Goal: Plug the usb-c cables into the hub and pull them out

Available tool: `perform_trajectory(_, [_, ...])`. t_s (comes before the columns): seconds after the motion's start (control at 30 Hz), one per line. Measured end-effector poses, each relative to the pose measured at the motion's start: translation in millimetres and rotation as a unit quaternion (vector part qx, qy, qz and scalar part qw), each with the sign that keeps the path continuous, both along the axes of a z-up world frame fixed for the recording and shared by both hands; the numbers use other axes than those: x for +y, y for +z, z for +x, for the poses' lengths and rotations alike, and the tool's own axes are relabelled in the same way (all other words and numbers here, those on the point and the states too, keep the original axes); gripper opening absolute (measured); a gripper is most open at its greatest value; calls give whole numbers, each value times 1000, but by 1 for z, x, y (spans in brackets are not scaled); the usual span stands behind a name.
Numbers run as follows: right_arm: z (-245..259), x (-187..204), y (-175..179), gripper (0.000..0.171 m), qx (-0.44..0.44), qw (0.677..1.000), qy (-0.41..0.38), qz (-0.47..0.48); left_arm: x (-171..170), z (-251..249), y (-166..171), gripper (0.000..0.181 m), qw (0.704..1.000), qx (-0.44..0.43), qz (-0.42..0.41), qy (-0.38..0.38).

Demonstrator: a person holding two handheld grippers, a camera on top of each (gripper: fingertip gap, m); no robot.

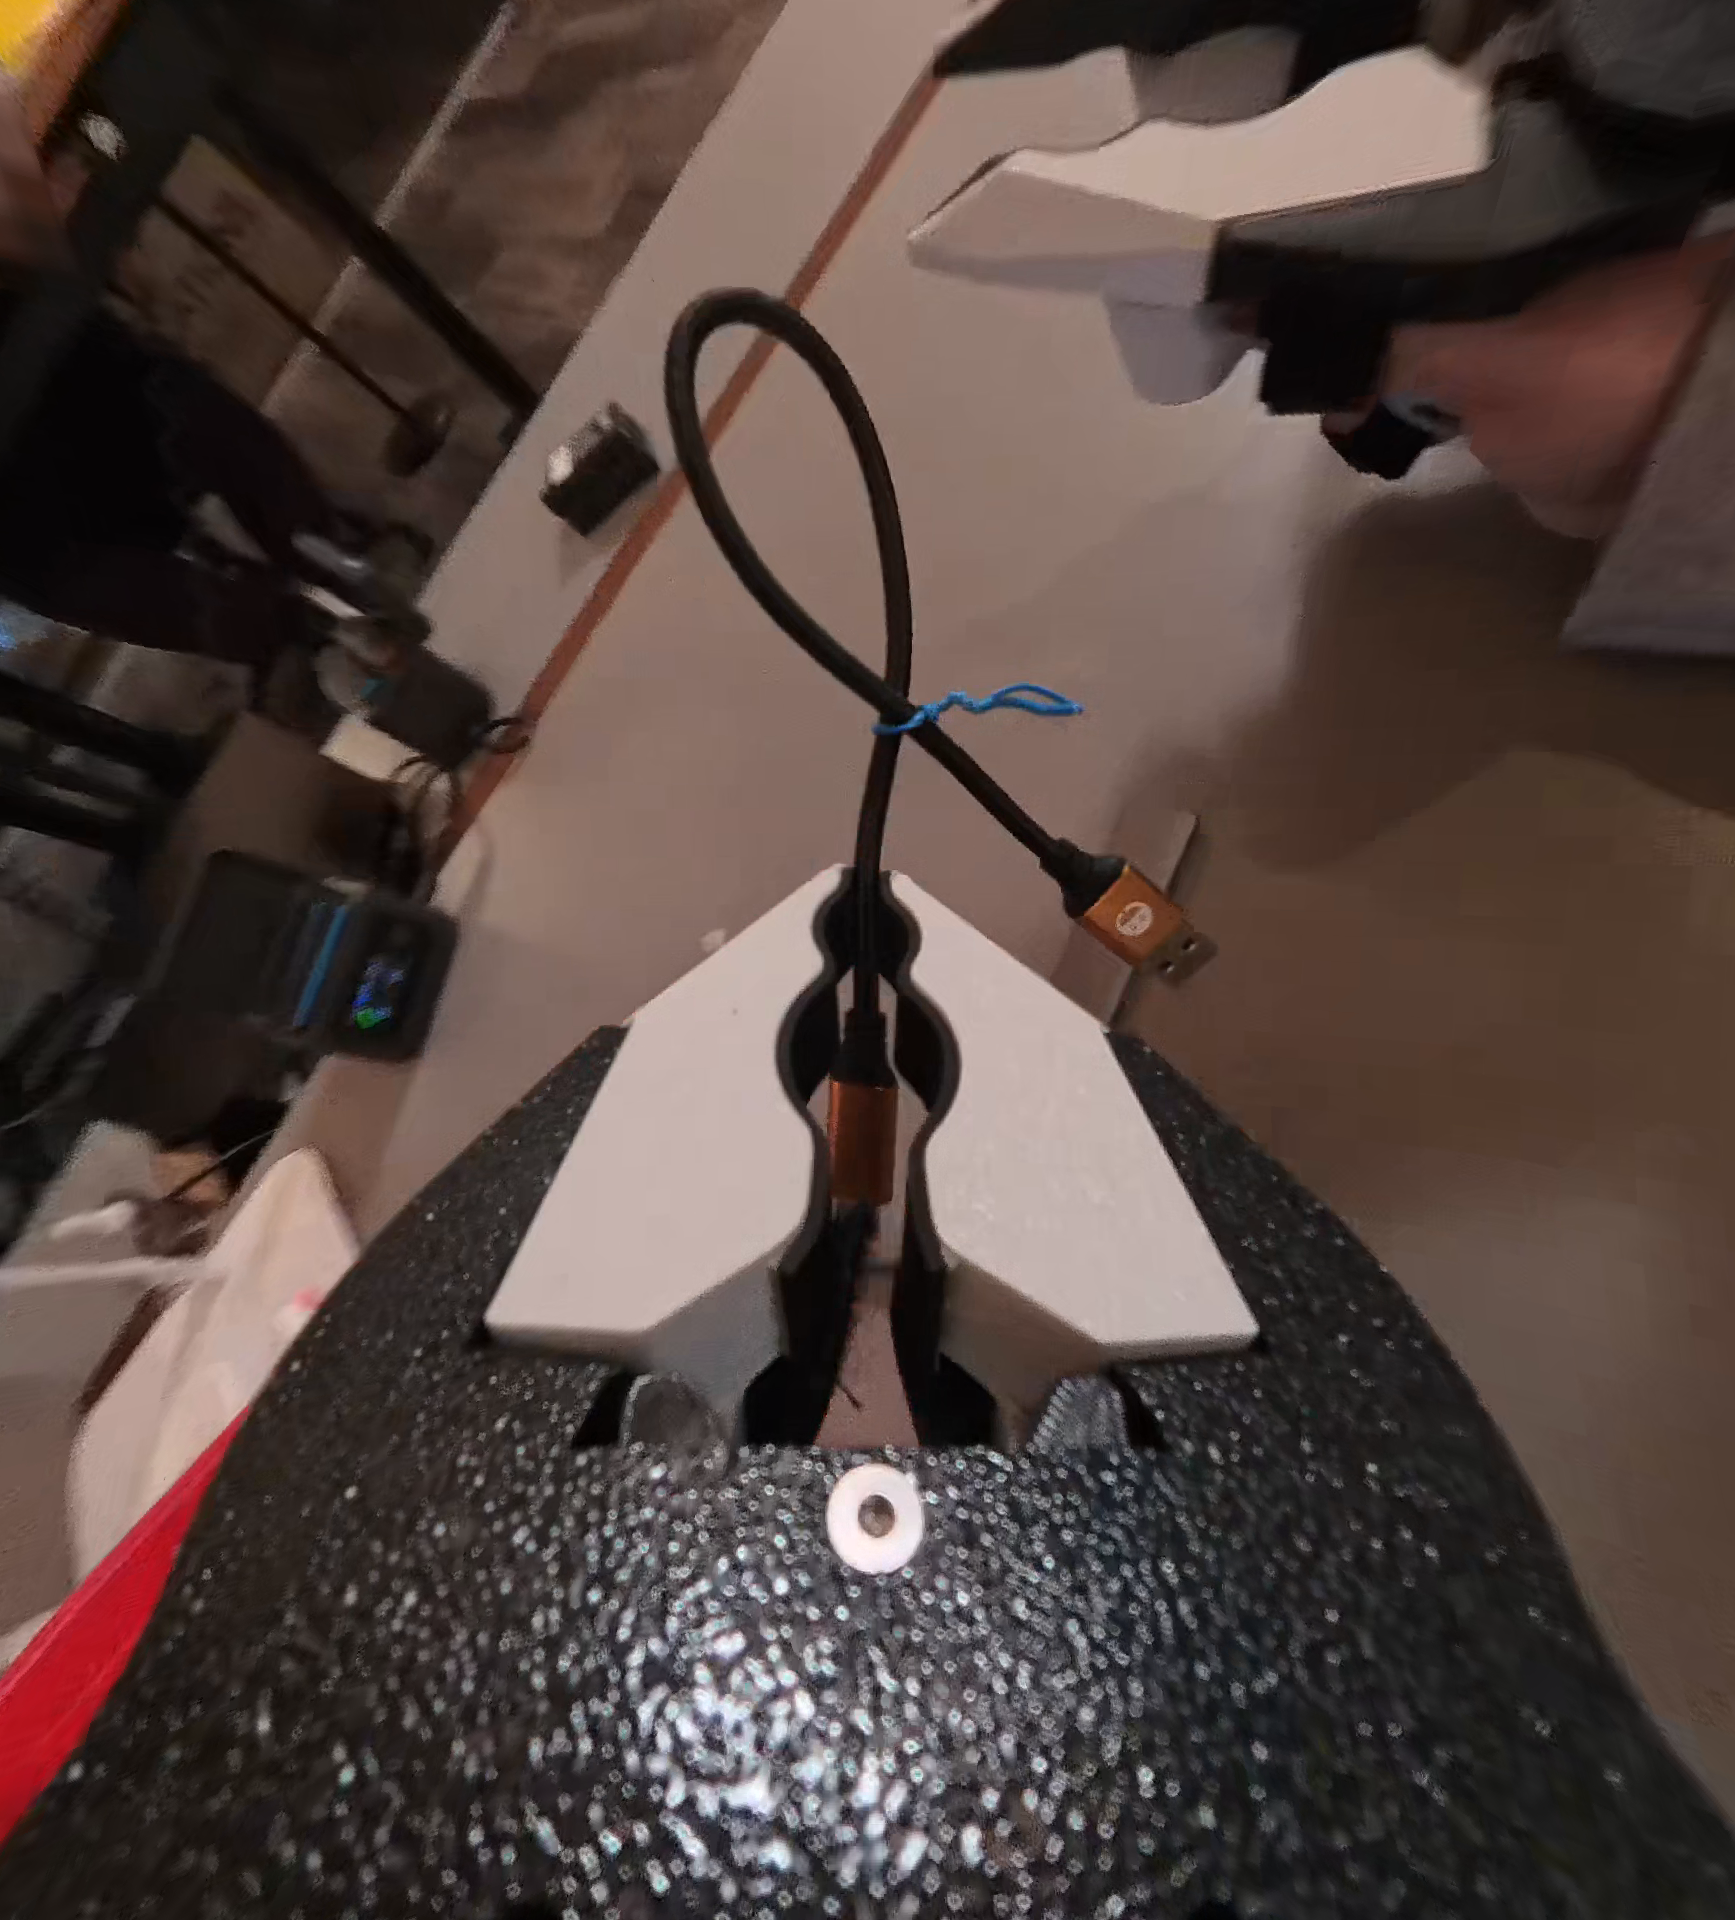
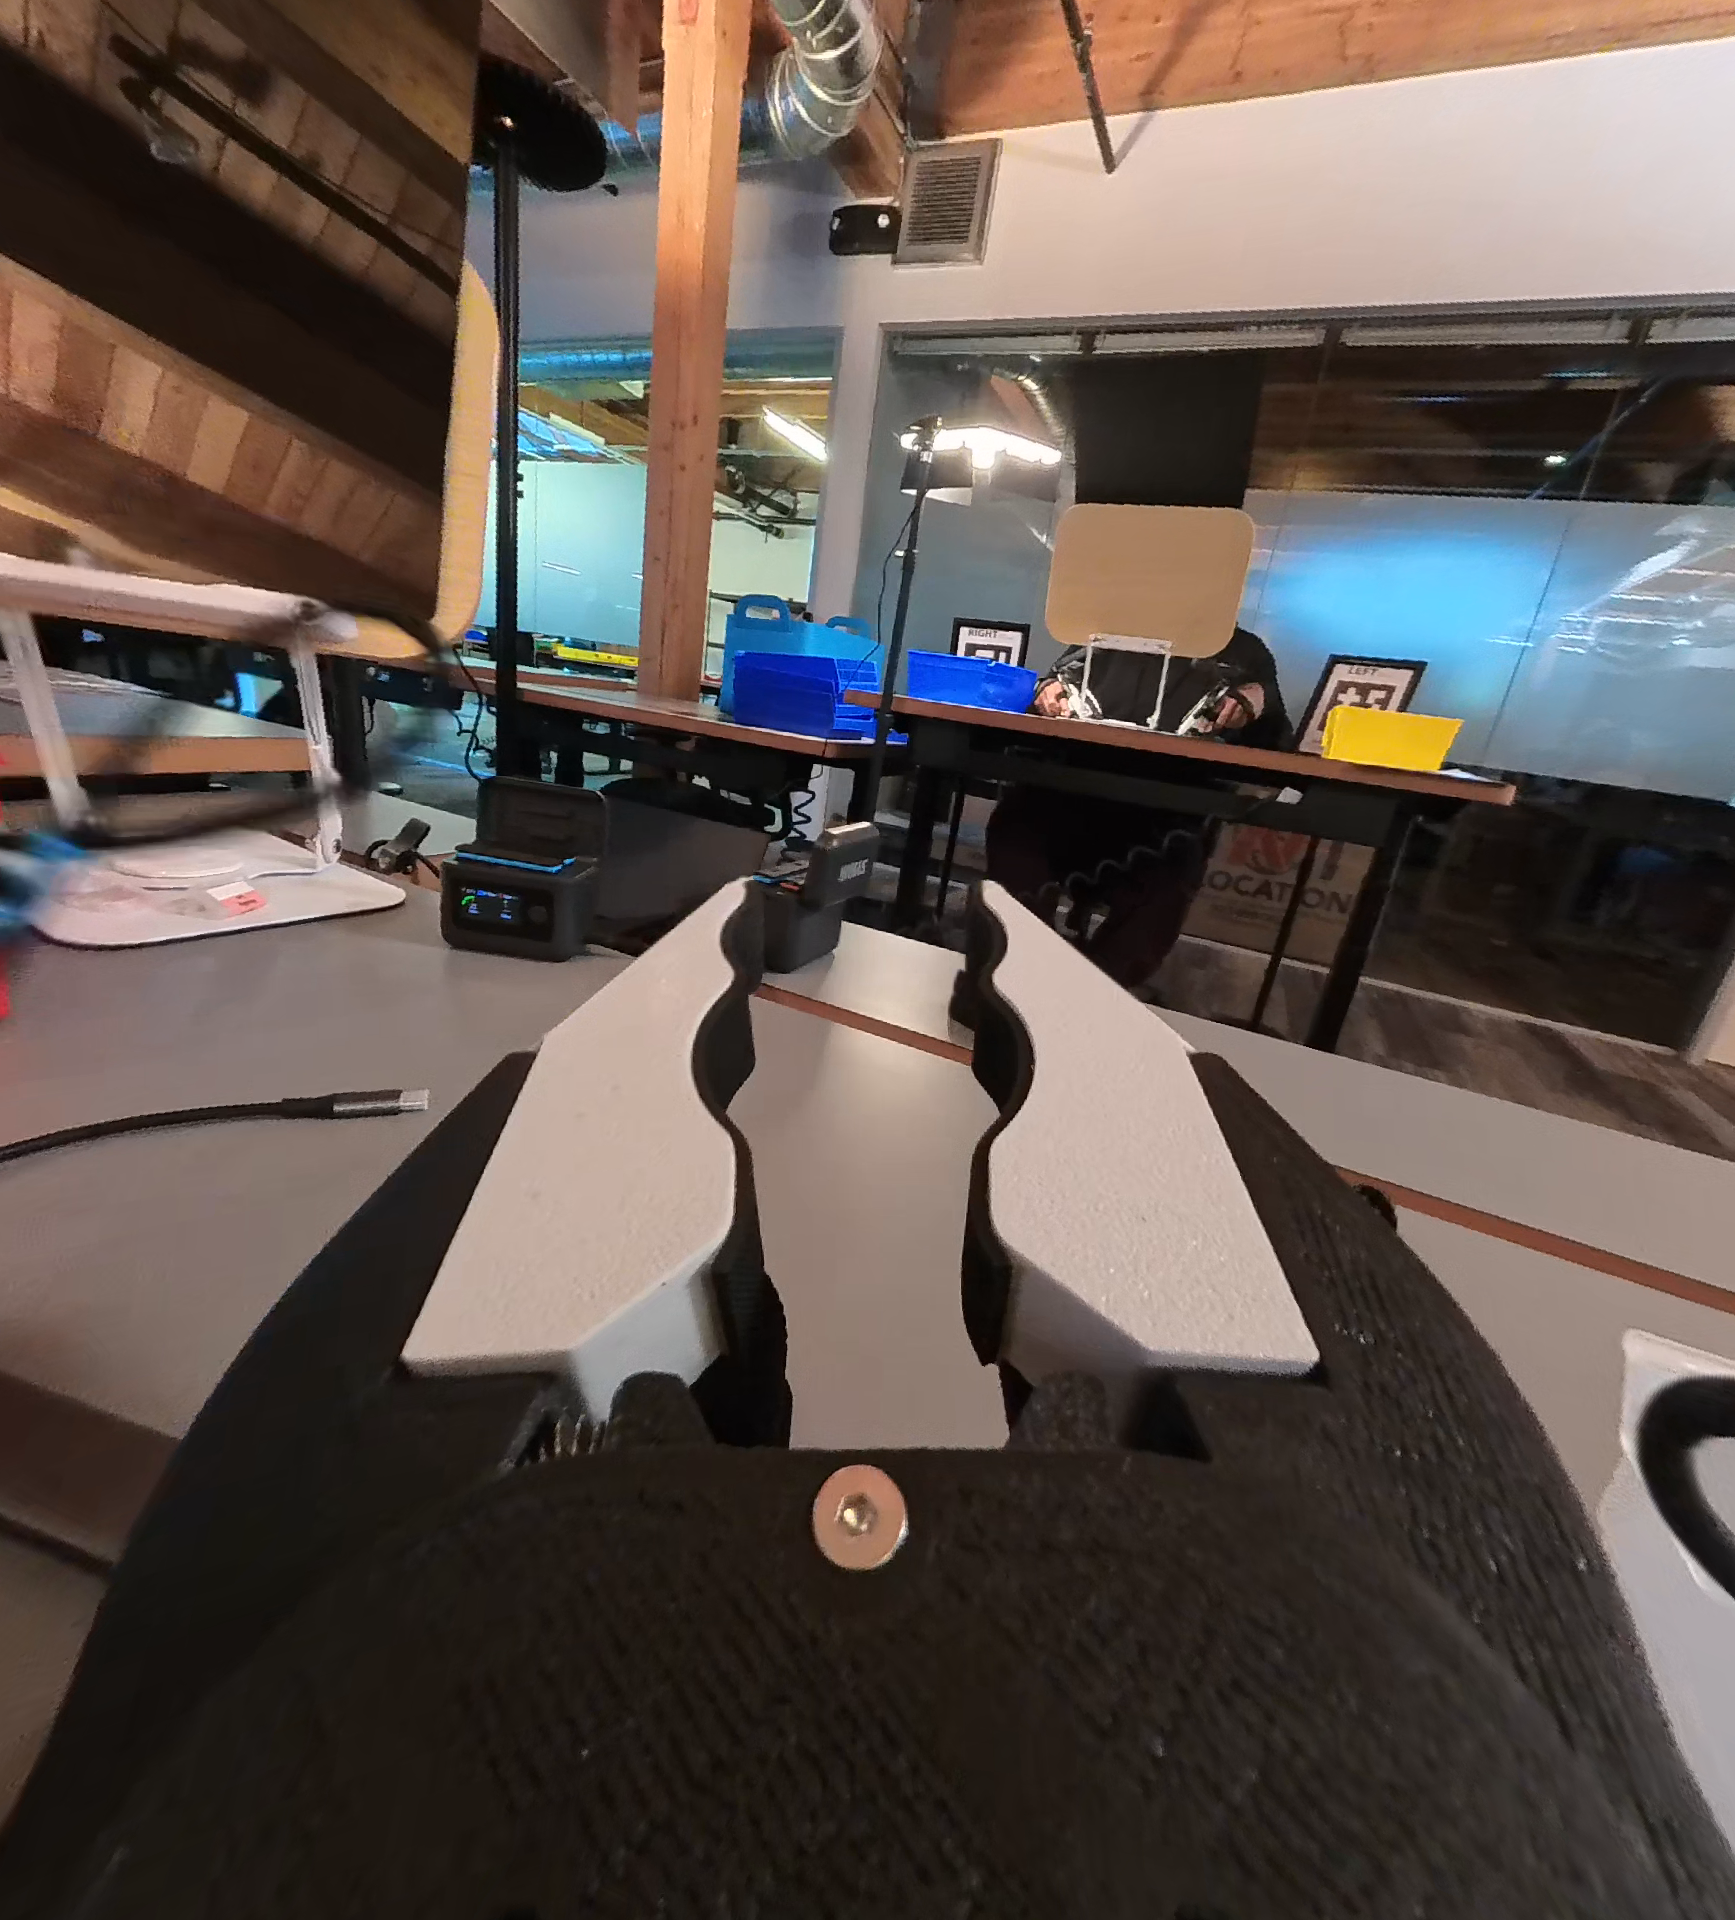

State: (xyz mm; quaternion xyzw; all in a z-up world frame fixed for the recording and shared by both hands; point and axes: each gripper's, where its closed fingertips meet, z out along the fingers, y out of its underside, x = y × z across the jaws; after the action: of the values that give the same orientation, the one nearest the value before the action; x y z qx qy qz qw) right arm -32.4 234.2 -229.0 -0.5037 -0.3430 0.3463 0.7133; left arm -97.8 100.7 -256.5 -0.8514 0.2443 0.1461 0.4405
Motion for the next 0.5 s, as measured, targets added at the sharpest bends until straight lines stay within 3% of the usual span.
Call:
perform_trajectory(0.2, [-2, 0, -2, 37, -7, 1000, 1, 4, 81, -11, -64, 1, 996, -51, -66, -6])
perform_trajectory(0.4, [-11, -9, -6, 38, -32, 999, 15, 21, 104, -13, -95, 1, 992, -81, -93, -7])
perform_trajectory(0.43, [-11, -10, -6, 38, -34, 999, 17, 24, 101, -12, -94, 13, 990, -106, -98, -7])
perform_trajectory(0.47, [-11, -11, -6, 38, -34, 999, 19, 24, 98, -12, -89, 62, 988, -127, -88, -5])
perform_trajectory(0.5, [-11, -12, -5, 38, -34, 999, 23, 24, 94, -13, -82, 90, 987, -147, -71, -10])
